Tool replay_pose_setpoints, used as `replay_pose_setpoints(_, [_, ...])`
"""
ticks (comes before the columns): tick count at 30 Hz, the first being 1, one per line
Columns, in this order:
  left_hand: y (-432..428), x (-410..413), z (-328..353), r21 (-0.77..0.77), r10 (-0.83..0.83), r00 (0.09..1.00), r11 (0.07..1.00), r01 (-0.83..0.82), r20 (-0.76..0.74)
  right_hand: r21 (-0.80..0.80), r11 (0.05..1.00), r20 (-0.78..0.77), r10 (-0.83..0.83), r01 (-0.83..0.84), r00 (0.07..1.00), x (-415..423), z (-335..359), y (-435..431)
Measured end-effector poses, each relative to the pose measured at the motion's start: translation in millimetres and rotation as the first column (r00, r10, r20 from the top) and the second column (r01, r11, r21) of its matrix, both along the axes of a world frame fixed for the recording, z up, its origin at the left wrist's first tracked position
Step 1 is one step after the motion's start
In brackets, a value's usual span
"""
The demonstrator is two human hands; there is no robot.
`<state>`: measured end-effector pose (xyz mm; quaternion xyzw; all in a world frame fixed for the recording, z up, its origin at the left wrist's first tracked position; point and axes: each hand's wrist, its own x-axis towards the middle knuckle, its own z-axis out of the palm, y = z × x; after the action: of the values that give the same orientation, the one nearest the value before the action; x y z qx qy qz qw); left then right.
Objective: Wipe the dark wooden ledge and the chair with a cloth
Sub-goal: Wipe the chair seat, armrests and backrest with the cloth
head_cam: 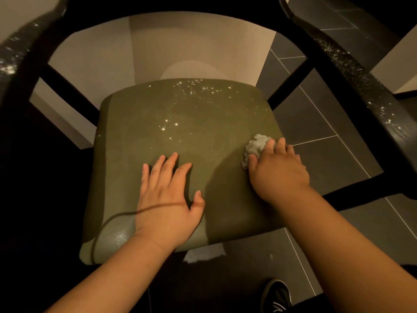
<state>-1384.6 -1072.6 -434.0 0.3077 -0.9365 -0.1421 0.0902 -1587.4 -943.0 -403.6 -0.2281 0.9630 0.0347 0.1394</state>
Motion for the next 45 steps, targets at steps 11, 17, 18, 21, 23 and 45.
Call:
replay_pose_setpoints(11, [0.9,-0.7,-0.9,0.027,-0.004,1.0,1.0,0.004,-0.031,-0.158,0.943,-0.042,0.29,-0.293,0.956,-10.1,8.4,8.1])
replay_pose_setpoints(17, [0.6,-2.0,-1.5,0.035,-0.005,0.999,0.999,0.006,-0.033,-0.122,0.899,-0.03,0.421,-0.421,0.907,15.2,8.9,26.5])
replay_pose_setpoints(18, [0.8,-1.8,-1.4,0.034,-0.002,0.999,0.999,0.003,-0.032,-0.167,0.886,-0.041,0.433,-0.433,0.901,7.0,5.6,17.4])
replay_pose_setpoints(21, [1.8,-1.7,-0.9,0.035,0.003,1.0,0.999,-0.002,-0.03,-0.195,0.853,-0.047,0.484,-0.484,0.874,-24.4,-1.0,-21.0])
replay_pose_setpoints(23, [1.7,-2.1,-1.4,0.032,0.009,0.999,0.999,-0.008,-0.035,-0.161,0.859,-0.063,0.483,-0.486,0.873,-37.8,-2.6,-38.2])
replay_pose_setpoints(45, [-48.3,27.3,4.0,-0.044,0.071,0.996,0.996,-0.073,-0.053,-0.206,0.737,-0.151,0.626,-0.644,0.765,29.4,-8.4,-36.8])
